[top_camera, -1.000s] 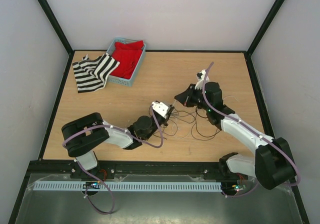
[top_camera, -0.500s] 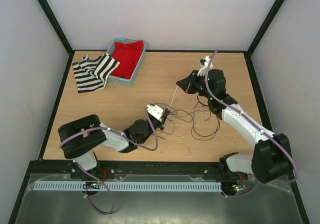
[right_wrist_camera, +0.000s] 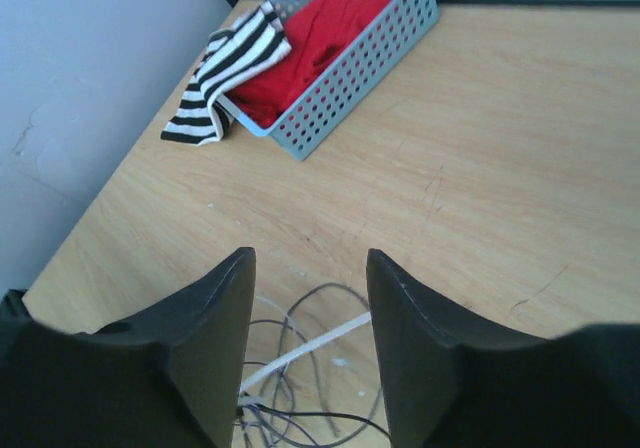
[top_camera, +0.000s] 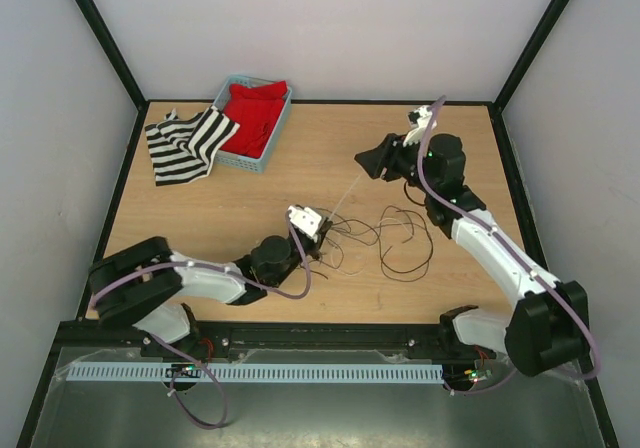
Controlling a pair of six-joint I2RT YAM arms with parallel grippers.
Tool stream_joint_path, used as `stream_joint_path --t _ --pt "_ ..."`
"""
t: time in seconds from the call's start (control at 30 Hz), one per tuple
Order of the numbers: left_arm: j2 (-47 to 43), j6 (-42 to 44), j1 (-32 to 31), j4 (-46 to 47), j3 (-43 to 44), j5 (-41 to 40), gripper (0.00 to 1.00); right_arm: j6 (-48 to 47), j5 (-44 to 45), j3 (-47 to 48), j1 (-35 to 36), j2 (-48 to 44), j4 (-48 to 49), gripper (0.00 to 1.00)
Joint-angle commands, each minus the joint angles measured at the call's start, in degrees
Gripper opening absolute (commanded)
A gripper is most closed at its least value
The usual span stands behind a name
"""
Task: Zip-tie the wires
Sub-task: Tie the cable at the center of the board, then adjust the cable at the center of the board.
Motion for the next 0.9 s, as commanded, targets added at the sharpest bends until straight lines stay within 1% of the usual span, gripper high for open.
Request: stream_joint_path --t 0.0,0.03,0.13,0.2,0.27,0.3,0.4,0.47,0.53,0.63,0.7,0.8,0.87 --pt "-9.66 -4.08 2.22 -20.96 5.49 -2.78 0.0 -10.24 -2.08 -0.66 -0.83 -6.68 0.72 0.65" --pt "-11.12 -5.14 2.97 -25.75 6.7 -2.76 0.0 -11.73 -2.01 -1.12 -1.08 -7.8 -0.27 0.7" --pt "-14.3 -8.3 5.25 -27.81 6.34 -1.95 0.0 -16.11 -1.46 -2.91 -1.56 -11.51 -2.93 0.79" --pt "-16.1 -11.07 7.27 -30.23 6.84 0.1 0.0 -17.64 -0.12 -5.03 -1.66 -14.19 -4.38 0.82" --pt "-17.56 -12.84 8.51 -35.03 8.91 0.99 0.0 -19.65 -0.98 -7.46 -1.67 -16.76 -4.69 0.83" --pt "-18.14 -13.58 8.88 -38.3 10.16 1.11 0.0 -20.55 -1.82 -9.04 -1.67 -17.83 -4.57 0.83" --pt "-19.5 -15.52 10.3 -43.69 13.19 2.03 0.0 -24.84 -7.29 -14.26 -1.7 -21.4 -3.38 0.84" --pt "-20.43 -16.99 11.59 -46.71 14.87 2.76 0.0 -25.85 -9.93 -18.65 -1.66 -23.7 -0.66 0.84" --pt "-21.55 -17.54 12.64 -49.39 16.48 3.16 0.0 -25.36 -13.26 -23.05 -1.67 -25.71 4.54 0.83" --pt "-23.48 -17.61 14.01 -52.96 19.11 3.53 0.0 -21.71 -19.44 -28.62 -1.69 -27.77 13.53 0.8" --pt "-24.27 -17.31 15.03 -54.58 21.06 4.57 0.0 -18.31 -21.39 -30.89 -1.54 -27.96 18.17 0.79" --pt "-25.04 -16.4 16.78 -56.87 25.12 6.05 0.0 -15.75 -23.26 -32.26 -0.81 -27.2 21.02 0.79" --pt "-25.41 -15.83 17.79 -57.68 27.12 6.47 0.0 -15.52 -23.35 -32.48 0.93 -26.89 21.78 0.79"
